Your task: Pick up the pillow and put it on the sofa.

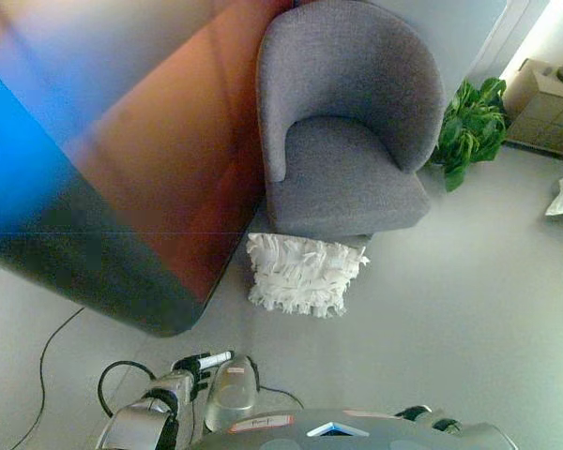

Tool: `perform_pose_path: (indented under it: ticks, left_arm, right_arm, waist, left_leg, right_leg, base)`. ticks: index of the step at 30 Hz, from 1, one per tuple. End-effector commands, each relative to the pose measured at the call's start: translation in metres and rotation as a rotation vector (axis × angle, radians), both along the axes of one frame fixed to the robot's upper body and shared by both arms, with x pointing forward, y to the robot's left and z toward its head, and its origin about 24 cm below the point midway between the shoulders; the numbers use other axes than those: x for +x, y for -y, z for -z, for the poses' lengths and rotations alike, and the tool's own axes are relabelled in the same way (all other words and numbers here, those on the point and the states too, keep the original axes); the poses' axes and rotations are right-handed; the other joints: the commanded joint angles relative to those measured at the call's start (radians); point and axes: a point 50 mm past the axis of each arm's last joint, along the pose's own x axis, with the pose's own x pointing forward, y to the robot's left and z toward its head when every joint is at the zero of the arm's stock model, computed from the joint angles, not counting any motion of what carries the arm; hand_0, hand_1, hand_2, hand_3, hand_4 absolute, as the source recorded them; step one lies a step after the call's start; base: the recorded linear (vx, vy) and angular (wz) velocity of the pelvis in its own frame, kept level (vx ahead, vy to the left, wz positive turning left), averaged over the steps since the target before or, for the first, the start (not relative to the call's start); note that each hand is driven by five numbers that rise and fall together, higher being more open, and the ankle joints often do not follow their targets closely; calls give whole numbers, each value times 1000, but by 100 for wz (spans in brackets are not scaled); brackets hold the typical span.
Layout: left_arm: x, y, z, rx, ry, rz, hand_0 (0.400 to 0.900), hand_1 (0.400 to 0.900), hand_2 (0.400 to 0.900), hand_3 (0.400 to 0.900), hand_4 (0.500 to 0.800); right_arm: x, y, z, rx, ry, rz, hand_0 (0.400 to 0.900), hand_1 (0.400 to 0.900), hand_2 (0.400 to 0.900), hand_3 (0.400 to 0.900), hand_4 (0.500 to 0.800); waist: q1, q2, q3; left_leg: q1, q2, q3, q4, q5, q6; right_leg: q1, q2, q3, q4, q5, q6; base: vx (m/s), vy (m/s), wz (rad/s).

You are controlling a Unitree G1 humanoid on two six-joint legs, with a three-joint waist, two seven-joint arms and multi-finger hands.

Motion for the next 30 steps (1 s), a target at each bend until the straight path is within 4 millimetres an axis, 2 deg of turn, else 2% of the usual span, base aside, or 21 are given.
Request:
perform_pose_path:
  ticks: [1,2,4,5,7,8,9,11,12,14,17,22,24,25,30]
  left_arm:
    - [-38,-13,5,92,-162,62,900,900,900,900,800]
    - [-29,-14,3,106,-149,62,900,900,900,900,800]
    - [-11,-13,-1,122,-112,57,900,900,900,900,800]
    - [1,-12,-4,126,-82,53,900,900,900,900,800]
    - [22,-7,-9,116,-11,29,900,900,900,900,800]
    - [25,-5,-10,112,2,22,900,900,900,900,800]
    - [29,0,-10,100,16,9,900,900,900,900,800]
    - [27,5,-9,91,10,-10,900,900,900,900,800]
    - [22,7,-7,85,-6,-19,900,900,900,900,800]
    - [16,6,-5,73,-22,-31,900,900,900,900,800]
    - [17,5,-6,50,-25,-21,900,900,900,900,800]
    - [27,6,-8,27,3,13,900,900,900,900,800]
    - [29,4,-9,29,2,19,900,900,900,900,800]
    - [28,4,-9,31,-4,17,900,900,900,900,800]
    - [31,4,-10,30,-6,2,900,900,900,900,800]
  right_arm:
    - [21,0,-3,18,136,-29,900,900,900,900,800]
    - [28,-2,-4,21,163,-55,900,900,900,900,800]
    - [50,-5,-8,0,235,-111,900,900,900,900,800]
    - [67,-6,-13,-27,289,-141,900,900,900,900,800]
    - [105,-6,-27,-98,430,-190,900,900,900,900,800]
    - [115,-7,-31,-116,471,-206,900,900,900,900,800]
    - [139,-9,-43,-164,575,-241,900,900,900,900,800]
    - [158,-8,-56,-250,680,-288,900,900,900,900,800]
    - [169,-8,-65,-296,737,-338,900,900,900,900,800]
    - [186,-5,-81,-372,820,-381,900,900,900,900,800]
    - [209,0,-105,-484,949,-429,900,900,900,900,800]
    - [258,13,-161,-608,1108,-464,900,900,900,900,800]
    - [272,20,-181,-626,1141,-444,900,900,900,900,800]
    - [277,22,-188,-624,1146,-437,900,900,900,900,800]
    - [302,29,-229,-646,1203,-413,900,900,900,900,800]
  waist:
    - [-8,26,2]
    - [-17,27,12]
    - [-36,31,47]
    - [-46,26,77]
    - [-58,11,141]
    - [-61,8,154]
    - [-63,11,182]
    - [-63,5,200]
    - [-62,1,207]
    - [-54,8,223]
    - [-50,23,248]
    - [-34,52,281]
    - [-25,60,290]
    - [-16,67,295]
    - [4,81,309]
  left_leg:
    - [-38,4,-12,-157,171,47]
    - [-27,3,-11,-165,166,44]
    - [-14,0,-22,-166,156,39]
    - [-23,-10,-31,-150,138,38]
    - [-63,-32,-50,-96,88,31]
    - [-79,-32,-53,-70,70,27]
    - [-111,-20,-70,8,2,11]
    - [-192,-7,-90,152,-54,12]
    - [-235,0,-88,208,-49,11]
    - [-277,28,-91,275,-79,-5]
    - [-328,43,-109,306,-92,-14]
    - [-411,39,-135,331,-82,-34]
    - [-438,39,-142,352,-82,-42]
    - [-438,47,-150,377,-115,-51]
    - [-500,51,-166,436,-121,-57]
  right_leg:
    - [-33,-4,16,52,197,19]
    - [-95,14,0,12,171,11]
    - [-267,38,-27,-60,170,4]
    - [-350,38,-34,-106,208,10]
    - [-475,8,-34,-188,320,35]
    - [-498,-2,-34,-202,340,40]
    - [-541,-14,-21,-211,347,59]
    - [-527,-25,-10,-194,299,58]
    - [-534,-39,-13,-155,296,46]
    - [-558,-44,-25,-70,239,47]
    - [-621,-40,-12,-5,199,44]
    - [-723,-50,-8,86,161,36]
    - [-746,-56,-6,112,151,37]
    - [-749,-52,0,144,118,45]
    - [-801,-58,5,208,92,43]
  base:
    - [255,-74,19]
    - [143,-166,9]
    - [-24,-215,9]
    - [-183,-242,16]
    - [-177,-245,17]
    - [12,-256,22]
    - [85,-235,32]
    - [123,-228,34]
    - [118,-176,21]
    - [103,-123,12]
    - [34,-62,14]
    - [9,-31,21]
    - [45,-44,17]
    - [93,-40,10]
    - [22,-4,7]
